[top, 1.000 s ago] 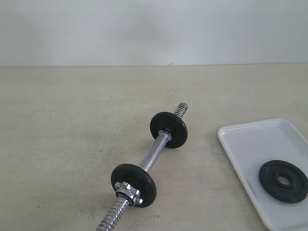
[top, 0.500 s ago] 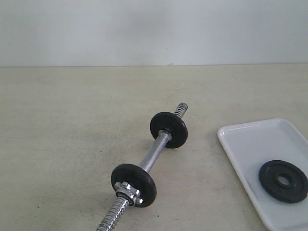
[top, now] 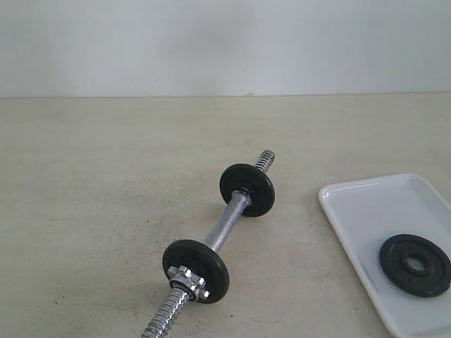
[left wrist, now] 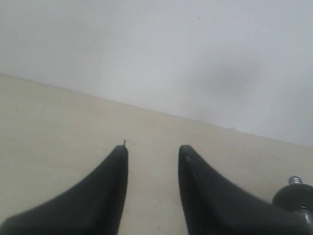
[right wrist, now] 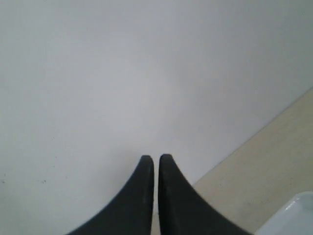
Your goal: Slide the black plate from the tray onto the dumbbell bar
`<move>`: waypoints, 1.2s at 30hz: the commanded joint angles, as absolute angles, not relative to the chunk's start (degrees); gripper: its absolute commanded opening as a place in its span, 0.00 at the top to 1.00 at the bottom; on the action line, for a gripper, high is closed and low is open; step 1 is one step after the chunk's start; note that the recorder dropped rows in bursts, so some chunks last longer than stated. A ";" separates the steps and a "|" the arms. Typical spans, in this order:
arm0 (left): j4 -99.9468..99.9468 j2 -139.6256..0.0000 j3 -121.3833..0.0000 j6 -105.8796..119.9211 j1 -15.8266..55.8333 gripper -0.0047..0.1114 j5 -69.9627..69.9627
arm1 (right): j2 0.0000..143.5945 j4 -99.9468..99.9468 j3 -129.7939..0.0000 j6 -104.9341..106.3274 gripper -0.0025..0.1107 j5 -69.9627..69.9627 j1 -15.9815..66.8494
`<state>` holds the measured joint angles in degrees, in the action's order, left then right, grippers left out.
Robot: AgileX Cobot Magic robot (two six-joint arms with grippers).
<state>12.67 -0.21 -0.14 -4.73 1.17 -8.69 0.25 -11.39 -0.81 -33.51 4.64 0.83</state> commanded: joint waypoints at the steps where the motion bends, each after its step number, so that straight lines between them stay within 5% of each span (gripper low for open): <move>1: 19.76 0.00 -1.48 2.82 5.63 0.68 -8.82 | 0.00 -5.70 -7.54 -29.60 0.98 -2.09 3.79; 18: 34.75 -12.22 -17.60 21.17 12.59 0.68 -18.16 | 28.17 -5.70 -25.75 4.25 0.98 -12.89 20.83; 36: 41.92 -35.35 -20.04 28.13 12.59 0.68 -19.72 | 29.85 -5.46 -26.27 5.04 0.98 -13.83 21.22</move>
